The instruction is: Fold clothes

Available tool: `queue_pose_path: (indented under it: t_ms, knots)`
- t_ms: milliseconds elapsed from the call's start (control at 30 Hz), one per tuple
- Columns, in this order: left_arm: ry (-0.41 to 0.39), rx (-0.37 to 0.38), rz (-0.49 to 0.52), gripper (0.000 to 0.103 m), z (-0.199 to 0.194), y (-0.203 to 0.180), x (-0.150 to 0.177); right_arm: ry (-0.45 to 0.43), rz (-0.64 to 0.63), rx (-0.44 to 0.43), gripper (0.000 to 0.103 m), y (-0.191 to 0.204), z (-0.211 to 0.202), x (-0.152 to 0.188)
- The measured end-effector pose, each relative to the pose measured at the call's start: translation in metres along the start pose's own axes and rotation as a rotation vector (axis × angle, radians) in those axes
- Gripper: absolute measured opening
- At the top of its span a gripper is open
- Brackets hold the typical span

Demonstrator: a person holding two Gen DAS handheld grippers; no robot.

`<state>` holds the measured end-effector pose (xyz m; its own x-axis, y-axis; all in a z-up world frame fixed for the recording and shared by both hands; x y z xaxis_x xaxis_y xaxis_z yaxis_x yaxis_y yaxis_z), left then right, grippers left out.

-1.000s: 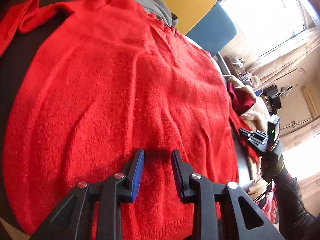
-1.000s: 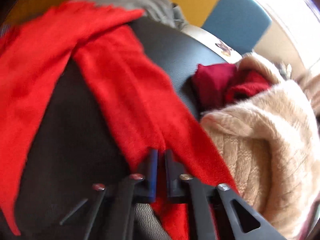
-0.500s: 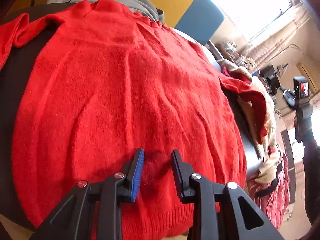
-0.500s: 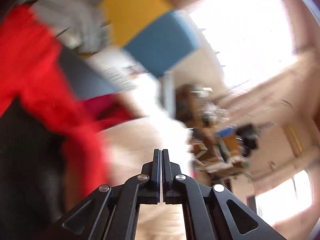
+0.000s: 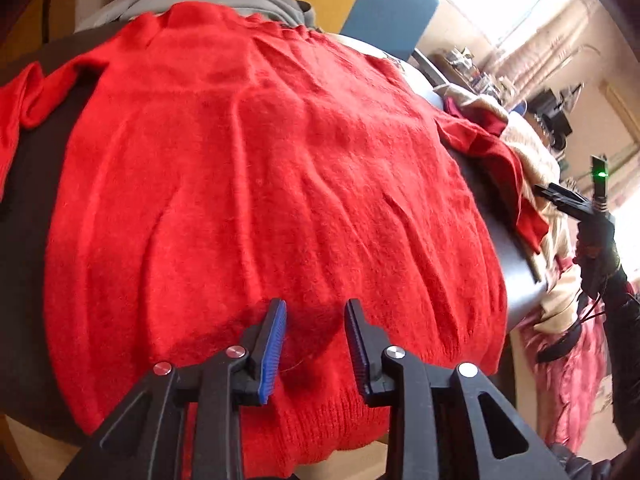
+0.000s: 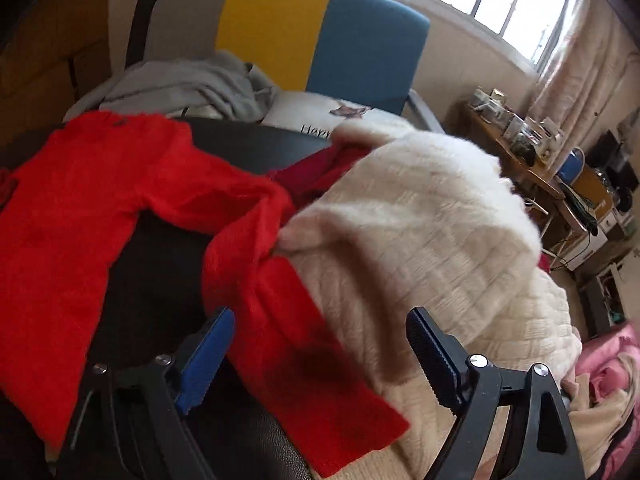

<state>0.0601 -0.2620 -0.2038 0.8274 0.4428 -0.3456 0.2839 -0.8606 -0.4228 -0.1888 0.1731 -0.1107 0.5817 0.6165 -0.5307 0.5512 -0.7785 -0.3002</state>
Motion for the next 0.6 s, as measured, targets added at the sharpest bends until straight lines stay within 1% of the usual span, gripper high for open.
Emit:
queue_pose_path:
  t_ms: [33, 100, 133, 167, 200, 233, 267, 300, 333, 367, 500, 600]
  knots:
    - [-0.003, -0.008, 0.003, 0.031, 0.001, -0.002, 0.000, 0.016, -0.038, 0.011, 0.089, 0.010, 0.006, 0.008]
    - [-0.007, -0.010, -0.006, 0.033, 0.001, -0.003, 0.000, 0.053, -0.147, 0.072, 0.095, 0.031, 0.008, 0.022]
    - [-0.008, -0.005, -0.014, 0.034, 0.002, -0.004, 0.000, 0.096, -0.208, 0.105, 0.095, 0.039, 0.018, 0.030]
    - [-0.010, -0.001, -0.021, 0.034, 0.002, -0.004, 0.000, 0.142, -0.246, 0.113, 0.093, 0.044, 0.027, 0.038]
    - [-0.011, 0.004, -0.024, 0.034, 0.002, -0.003, 0.000, 0.190, -0.277, 0.116, 0.080, 0.047, 0.037, 0.045]
    - [-0.013, 0.008, -0.026, 0.034, 0.002, -0.002, 0.000, 0.186, -0.267, 0.081, 0.058, 0.051, 0.034, 0.048]
    - [-0.015, 0.010, -0.024, 0.034, 0.002, -0.002, 0.001, 0.179, -0.239, 0.059, 0.040, 0.050, 0.029, 0.047]
    - [-0.017, 0.011, -0.020, 0.034, 0.002, -0.002, 0.002, 0.168, -0.238, 0.076, 0.022, 0.049, 0.018, 0.045]
    - [-0.018, 0.012, -0.014, 0.034, 0.001, -0.002, 0.002, 0.158, -0.237, 0.093, 0.014, 0.048, 0.007, 0.043]
    - [-0.019, 0.011, -0.004, 0.034, 0.002, -0.002, 0.002, 0.147, -0.238, 0.111, 0.004, 0.047, -0.004, 0.041]
    - [-0.007, 0.015, 0.032, 0.035, 0.001, -0.004, 0.006, 0.112, -0.351, 0.277, 0.004, 0.035, -0.054, 0.027]
    - [-0.002, 0.054, 0.005, 0.035, -0.002, 0.001, 0.010, 0.086, -0.396, 0.455, 0.004, 0.004, -0.093, 0.004]
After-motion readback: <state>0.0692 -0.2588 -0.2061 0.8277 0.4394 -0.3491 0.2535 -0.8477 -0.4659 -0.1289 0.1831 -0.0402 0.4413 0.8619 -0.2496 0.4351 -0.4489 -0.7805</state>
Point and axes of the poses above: each gripper's, at about its wrist camera, not at the fingertips, and z roughly the way its jaws point, y to its left, x to its underside, the point moved 7 cm from there along z, roughly the way its jaws point, and after that the axes turned 5 degrees about -z, right-handed, at the moved point
